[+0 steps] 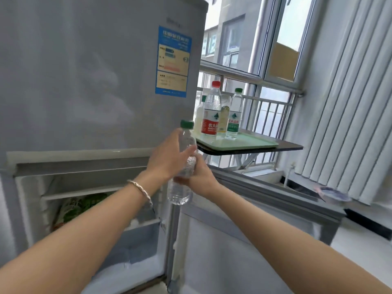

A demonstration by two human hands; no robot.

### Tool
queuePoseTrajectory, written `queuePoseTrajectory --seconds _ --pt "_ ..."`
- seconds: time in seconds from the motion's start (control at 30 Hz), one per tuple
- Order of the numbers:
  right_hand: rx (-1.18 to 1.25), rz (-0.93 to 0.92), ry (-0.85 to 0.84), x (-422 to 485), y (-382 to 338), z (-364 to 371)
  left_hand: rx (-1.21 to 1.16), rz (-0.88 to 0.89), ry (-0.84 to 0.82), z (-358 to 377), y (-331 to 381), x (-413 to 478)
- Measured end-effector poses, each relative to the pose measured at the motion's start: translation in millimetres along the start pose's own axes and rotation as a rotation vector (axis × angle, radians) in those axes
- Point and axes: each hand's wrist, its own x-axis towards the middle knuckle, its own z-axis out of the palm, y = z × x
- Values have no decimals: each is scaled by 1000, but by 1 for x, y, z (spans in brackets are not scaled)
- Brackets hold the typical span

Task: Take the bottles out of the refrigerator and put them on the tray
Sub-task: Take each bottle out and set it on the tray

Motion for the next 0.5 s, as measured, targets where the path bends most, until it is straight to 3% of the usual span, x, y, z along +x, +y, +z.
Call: queuePoseTrajectory --seconds 0.13,0.27,0.5 --pt "126 -93 232 10 -12 -57 -287 112 28 2 54 27" --pt "70 -178 468 34 -20 -120 -344 -9 -63 30 79 53" --pt "-159 -167 473 107 18 -178 -218 -9 -300 105 86 93"
